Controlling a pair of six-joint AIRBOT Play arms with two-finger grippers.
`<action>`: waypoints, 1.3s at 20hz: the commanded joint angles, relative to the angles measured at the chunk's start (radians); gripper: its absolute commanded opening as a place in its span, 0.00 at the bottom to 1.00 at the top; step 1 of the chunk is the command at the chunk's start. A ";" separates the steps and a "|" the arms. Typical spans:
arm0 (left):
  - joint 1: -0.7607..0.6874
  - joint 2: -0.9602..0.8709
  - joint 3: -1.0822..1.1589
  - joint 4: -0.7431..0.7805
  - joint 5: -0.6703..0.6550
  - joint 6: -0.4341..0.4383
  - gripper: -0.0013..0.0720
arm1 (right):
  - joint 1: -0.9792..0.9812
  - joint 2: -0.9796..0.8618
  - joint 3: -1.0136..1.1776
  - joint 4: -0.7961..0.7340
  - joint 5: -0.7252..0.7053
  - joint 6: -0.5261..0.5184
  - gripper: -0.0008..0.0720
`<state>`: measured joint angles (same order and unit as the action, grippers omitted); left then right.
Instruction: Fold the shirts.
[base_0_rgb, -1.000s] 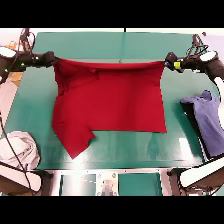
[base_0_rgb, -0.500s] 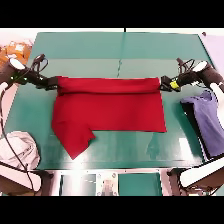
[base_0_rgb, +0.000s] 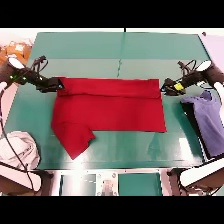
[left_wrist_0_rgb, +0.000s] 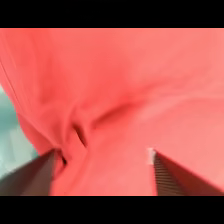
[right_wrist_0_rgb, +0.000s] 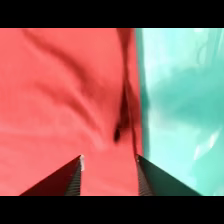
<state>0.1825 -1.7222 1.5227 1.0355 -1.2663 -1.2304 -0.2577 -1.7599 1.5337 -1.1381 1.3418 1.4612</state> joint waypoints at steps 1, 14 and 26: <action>0.017 0.001 0.083 0.028 -0.212 -0.102 0.07 | -0.049 0.018 0.024 -0.023 0.179 0.029 0.38; 0.019 0.940 -1.028 0.139 0.146 -0.448 0.49 | -0.117 0.896 -1.105 0.179 -0.175 0.155 0.04; 0.019 0.961 -1.361 -0.230 0.509 -0.309 0.66 | -0.003 0.837 -1.295 0.509 -0.623 0.089 0.51</action>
<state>0.2012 -0.7635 0.2008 0.8833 -0.8795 -1.5955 -0.3210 -0.8967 0.2523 -0.7296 0.8715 1.5585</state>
